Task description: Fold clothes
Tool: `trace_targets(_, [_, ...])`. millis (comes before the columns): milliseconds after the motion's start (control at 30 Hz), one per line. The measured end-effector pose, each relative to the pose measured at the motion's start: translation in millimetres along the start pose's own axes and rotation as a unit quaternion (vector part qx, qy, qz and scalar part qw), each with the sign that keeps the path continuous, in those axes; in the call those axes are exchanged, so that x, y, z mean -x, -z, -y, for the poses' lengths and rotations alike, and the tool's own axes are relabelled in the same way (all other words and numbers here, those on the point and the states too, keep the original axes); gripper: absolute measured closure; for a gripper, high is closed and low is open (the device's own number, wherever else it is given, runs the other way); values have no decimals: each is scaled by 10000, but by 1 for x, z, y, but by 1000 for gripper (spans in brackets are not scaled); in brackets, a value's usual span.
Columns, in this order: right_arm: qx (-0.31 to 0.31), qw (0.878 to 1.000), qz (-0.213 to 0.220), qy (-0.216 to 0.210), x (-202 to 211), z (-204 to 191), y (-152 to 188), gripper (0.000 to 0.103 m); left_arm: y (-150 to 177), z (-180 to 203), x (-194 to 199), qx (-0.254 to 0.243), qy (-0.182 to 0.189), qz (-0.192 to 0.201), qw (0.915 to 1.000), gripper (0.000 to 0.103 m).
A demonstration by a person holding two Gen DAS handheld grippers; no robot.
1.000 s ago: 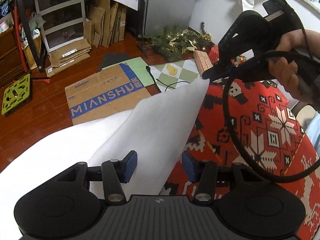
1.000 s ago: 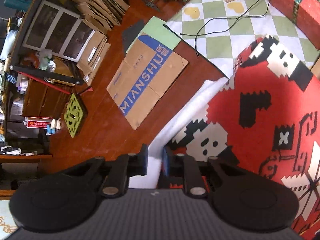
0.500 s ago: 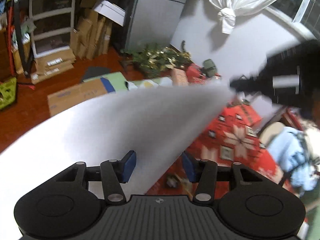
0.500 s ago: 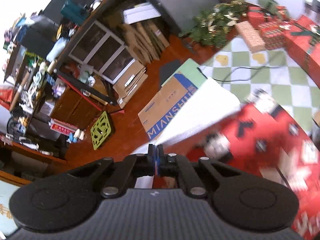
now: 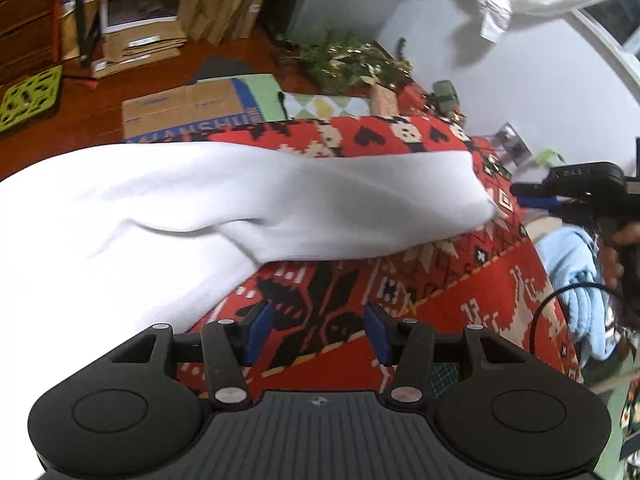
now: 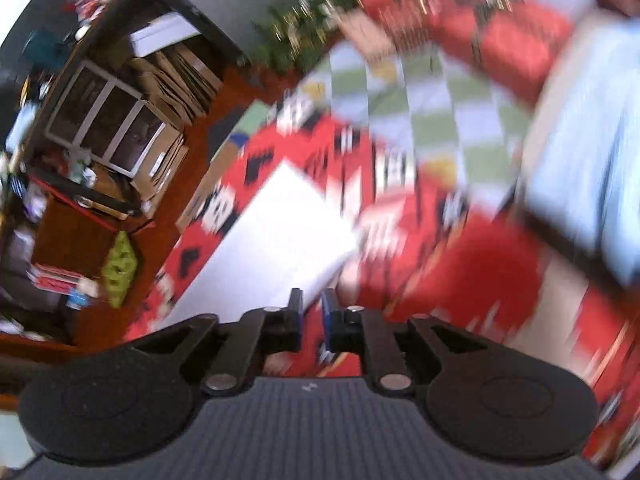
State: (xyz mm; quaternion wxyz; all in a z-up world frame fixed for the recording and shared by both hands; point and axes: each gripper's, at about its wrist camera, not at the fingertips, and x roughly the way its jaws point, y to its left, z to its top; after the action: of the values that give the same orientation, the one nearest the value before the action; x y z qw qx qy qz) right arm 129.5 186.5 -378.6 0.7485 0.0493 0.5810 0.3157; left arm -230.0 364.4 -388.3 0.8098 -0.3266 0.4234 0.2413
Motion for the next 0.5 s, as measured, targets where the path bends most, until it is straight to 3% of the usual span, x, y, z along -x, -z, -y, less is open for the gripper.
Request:
trace_targets(100, [1162, 9922, 292, 343, -10, -15, -27, 80, -4, -1, 0, 145, -28, 58, 9999, 52])
trace_targets(267, [2932, 9537, 223, 633, -60, -49, -56, 78, -3, -6, 2, 405, -109, 110, 9991, 52])
trace_targets(333, [3204, 9454, 103, 594, -78, -56, -60, 78, -2, -7, 2, 425, -127, 105, 9990, 52])
trace_targets(433, [3258, 9447, 47, 371, -89, -65, -64, 79, -1, -10, 1, 447, -122, 55, 9989, 51])
trace_targets(500, [3376, 9405, -1, 380, -97, -73, -61, 99, 0, -12, 2, 492, -122, 52, 9987, 51])
